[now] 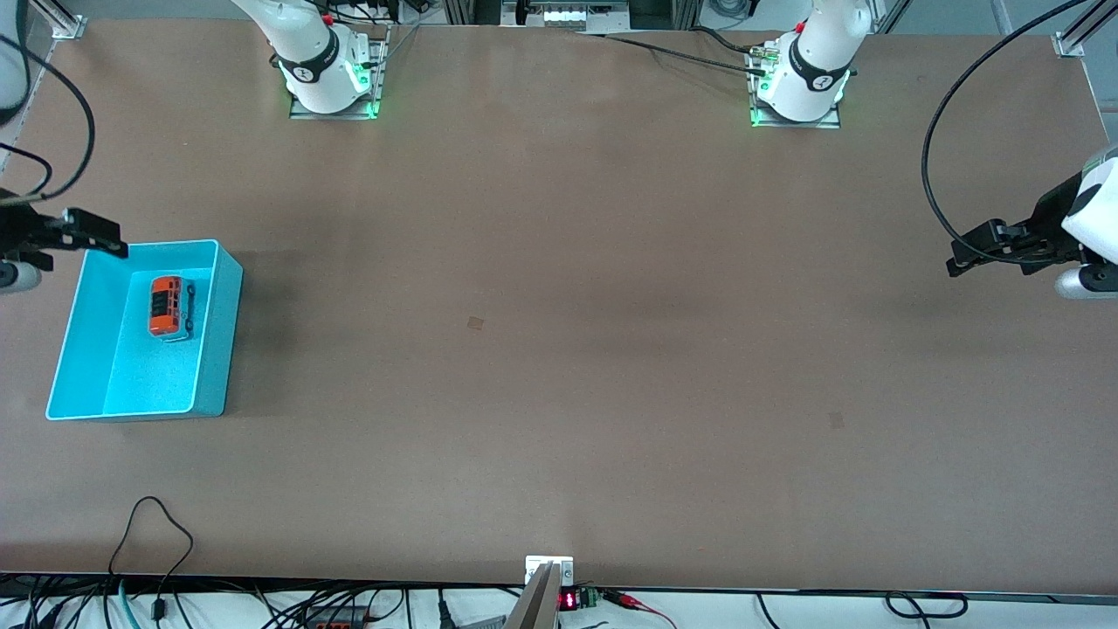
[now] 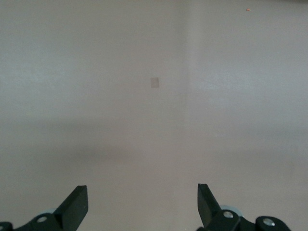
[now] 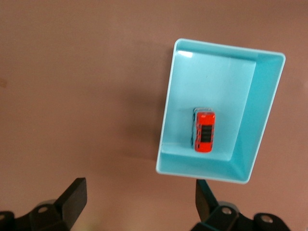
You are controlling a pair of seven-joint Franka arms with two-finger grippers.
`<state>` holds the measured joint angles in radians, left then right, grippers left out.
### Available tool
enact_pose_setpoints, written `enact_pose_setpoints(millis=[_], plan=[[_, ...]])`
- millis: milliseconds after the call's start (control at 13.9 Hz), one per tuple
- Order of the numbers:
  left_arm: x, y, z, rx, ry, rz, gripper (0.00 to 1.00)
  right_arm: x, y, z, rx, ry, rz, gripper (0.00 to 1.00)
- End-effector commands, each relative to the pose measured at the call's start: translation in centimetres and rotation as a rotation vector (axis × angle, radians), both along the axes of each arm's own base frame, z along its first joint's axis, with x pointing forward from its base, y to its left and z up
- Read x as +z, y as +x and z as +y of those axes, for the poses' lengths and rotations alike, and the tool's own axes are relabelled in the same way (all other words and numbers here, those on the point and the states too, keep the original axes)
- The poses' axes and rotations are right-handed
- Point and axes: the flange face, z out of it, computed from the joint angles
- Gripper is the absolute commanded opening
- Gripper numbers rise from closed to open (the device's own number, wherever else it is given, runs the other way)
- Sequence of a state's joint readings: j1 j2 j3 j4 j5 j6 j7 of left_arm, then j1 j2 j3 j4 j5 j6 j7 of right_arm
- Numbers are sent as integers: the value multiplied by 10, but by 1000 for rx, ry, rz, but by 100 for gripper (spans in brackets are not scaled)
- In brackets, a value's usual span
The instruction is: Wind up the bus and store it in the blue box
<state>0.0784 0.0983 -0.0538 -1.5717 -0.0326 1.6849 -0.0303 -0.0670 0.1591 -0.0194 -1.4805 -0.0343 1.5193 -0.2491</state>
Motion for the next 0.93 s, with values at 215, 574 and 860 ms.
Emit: enact_pose_setpoints(millis=[215,574,860], plan=[[9,-10,1,-10,-15,2,100,11,-8,26,-86,-1,43,100],[10,-10,1,-10,-15,0,100,6,-4,27,-65,-6,36,100],[10,-10,1,-10,-15,0,100,14,-5,54,-26,-25,20,100]])
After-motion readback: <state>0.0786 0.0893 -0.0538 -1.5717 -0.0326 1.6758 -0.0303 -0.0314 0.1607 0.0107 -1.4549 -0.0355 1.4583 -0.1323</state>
